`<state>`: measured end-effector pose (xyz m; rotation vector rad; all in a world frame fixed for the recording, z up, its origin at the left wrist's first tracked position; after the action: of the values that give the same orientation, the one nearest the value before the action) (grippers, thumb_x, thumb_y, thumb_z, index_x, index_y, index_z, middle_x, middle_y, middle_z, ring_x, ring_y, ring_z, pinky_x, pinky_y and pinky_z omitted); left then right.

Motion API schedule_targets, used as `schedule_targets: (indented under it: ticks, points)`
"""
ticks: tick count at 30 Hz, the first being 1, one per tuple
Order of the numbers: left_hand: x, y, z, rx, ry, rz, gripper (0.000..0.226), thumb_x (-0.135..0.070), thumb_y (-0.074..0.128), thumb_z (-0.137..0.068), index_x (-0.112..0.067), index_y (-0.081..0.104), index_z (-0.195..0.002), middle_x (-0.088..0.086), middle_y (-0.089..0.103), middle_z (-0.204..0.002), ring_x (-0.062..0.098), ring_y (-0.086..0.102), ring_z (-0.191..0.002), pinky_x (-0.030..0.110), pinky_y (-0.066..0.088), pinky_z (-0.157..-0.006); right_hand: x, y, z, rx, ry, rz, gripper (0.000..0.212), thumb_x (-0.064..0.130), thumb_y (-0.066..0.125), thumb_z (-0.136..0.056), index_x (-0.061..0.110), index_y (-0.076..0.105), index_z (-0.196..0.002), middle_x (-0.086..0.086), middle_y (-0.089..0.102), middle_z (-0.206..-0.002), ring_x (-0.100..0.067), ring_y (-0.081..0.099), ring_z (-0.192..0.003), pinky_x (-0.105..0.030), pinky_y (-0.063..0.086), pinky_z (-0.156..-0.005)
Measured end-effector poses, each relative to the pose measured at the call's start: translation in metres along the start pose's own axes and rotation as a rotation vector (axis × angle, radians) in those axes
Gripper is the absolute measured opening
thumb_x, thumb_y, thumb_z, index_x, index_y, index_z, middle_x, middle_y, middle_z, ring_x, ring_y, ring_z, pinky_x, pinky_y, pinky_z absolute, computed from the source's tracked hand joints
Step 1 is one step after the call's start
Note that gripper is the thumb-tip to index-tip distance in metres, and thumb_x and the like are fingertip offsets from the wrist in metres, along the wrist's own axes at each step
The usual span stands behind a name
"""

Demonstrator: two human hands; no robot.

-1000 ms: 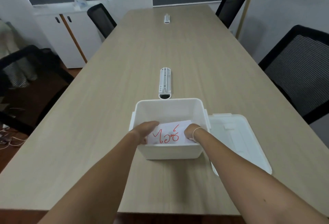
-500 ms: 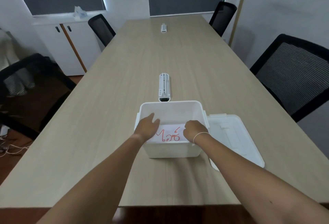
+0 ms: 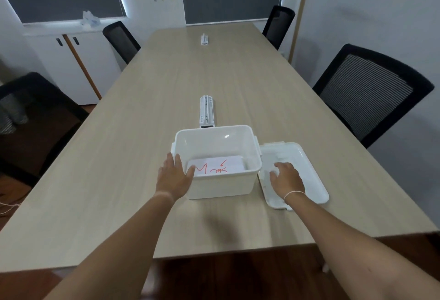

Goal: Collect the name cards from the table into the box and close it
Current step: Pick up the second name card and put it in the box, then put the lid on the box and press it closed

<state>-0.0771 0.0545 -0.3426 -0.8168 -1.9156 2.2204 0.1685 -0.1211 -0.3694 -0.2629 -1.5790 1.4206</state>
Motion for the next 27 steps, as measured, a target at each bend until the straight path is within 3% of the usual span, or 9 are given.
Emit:
schedule_targets:
  ticks: [6, 9, 14, 18, 20, 23, 27]
  points:
    - [0.001, 0.004, 0.002, -0.008, -0.004, 0.071, 0.069, -0.044, 0.038, -0.095, -0.001, 0.022, -0.146, 0.017, 0.013, -0.158, 0.033, 0.024, -0.143, 0.043, 0.024, -0.115, -0.039, 0.055, 0.02, 0.268, 0.026, 0.1, 0.043, 0.037, 0.059, -0.084, 0.014, 0.054, -0.119, -0.003, 0.047, -0.127, -0.023, 0.051, -0.117, -0.036, 0.049, -0.093]
    - [0.005, 0.007, 0.0, 0.006, 0.001, 0.082, 0.071, -0.044, 0.038, -0.095, -0.002, 0.018, -0.148, 0.015, 0.01, -0.159, 0.033, 0.021, -0.144, 0.044, 0.023, -0.116, -0.04, 0.065, 0.022, 0.246, -0.028, 0.222, 0.026, 0.02, 0.05, -0.088, 0.011, 0.056, -0.111, -0.007, 0.047, -0.124, -0.024, 0.049, -0.113, -0.033, 0.047, -0.092]
    - [0.007, 0.009, -0.003, 0.011, 0.004, 0.121, 0.073, -0.044, 0.038, -0.095, -0.004, 0.012, -0.15, 0.012, 0.005, -0.161, 0.029, 0.016, -0.147, 0.044, 0.021, -0.117, -0.045, 0.057, 0.013, 0.199, -0.101, 0.34, 0.029, 0.006, 0.039, -0.092, 0.006, 0.059, -0.113, -0.01, 0.046, -0.128, -0.027, 0.051, -0.113, -0.033, 0.046, -0.091]
    - [0.009, 0.009, -0.003, 0.025, 0.003, 0.13, 0.074, -0.045, 0.037, -0.095, -0.004, 0.011, -0.15, 0.01, 0.004, -0.161, 0.028, 0.014, -0.147, 0.045, 0.021, -0.117, -0.038, 0.035, 0.003, 0.131, -0.147, 0.301, 0.017, 0.009, 0.04, -0.091, 0.014, 0.056, -0.097, -0.012, 0.053, -0.118, -0.03, 0.056, -0.103, -0.032, 0.041, -0.075]
    - [0.009, 0.009, -0.002, 0.031, 0.001, 0.131, 0.074, -0.045, 0.037, -0.095, -0.005, 0.009, -0.15, 0.009, 0.002, -0.161, 0.027, 0.013, -0.148, 0.044, 0.021, -0.118, -0.028, 0.014, -0.004, 0.064, -0.15, 0.245, 0.008, 0.012, 0.043, -0.09, 0.017, 0.043, -0.085, -0.013, 0.056, -0.11, -0.031, 0.057, -0.095, -0.03, 0.036, -0.069]
    - [0.009, 0.007, 0.0, 0.059, 0.0, 0.177, 0.075, -0.044, 0.038, -0.095, -0.006, 0.006, -0.151, 0.006, -0.001, -0.162, 0.025, 0.011, -0.149, 0.043, 0.021, -0.118, -0.01, -0.023, -0.017, -0.071, -0.108, 0.107, 0.006, 0.01, 0.046, -0.088, 0.015, 0.042, -0.085, -0.01, 0.055, -0.091, -0.028, 0.051, -0.077, -0.03, 0.036, -0.065]
    - [0.009, -0.001, 0.003, 0.071, 0.027, 0.222, 0.071, -0.037, 0.039, -0.096, -0.006, 0.006, -0.151, 0.005, 0.005, -0.162, 0.025, 0.014, -0.148, 0.039, 0.02, -0.118, 0.014, -0.077, -0.031, -0.308, -0.035, -0.241, 0.01, 0.005, 0.044, -0.086, 0.008, 0.047, -0.095, -0.011, 0.054, -0.088, -0.034, 0.055, -0.081, -0.036, 0.041, -0.068]
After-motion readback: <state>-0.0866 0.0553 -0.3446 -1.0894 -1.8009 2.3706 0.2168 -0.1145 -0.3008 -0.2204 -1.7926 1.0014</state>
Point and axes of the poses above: each hand's wrist, its own z-axis away from the middle knuckle, its own y-axis out of the palm, x = y × z, the point moved 5 cm from there along -z, towards the middle knuckle
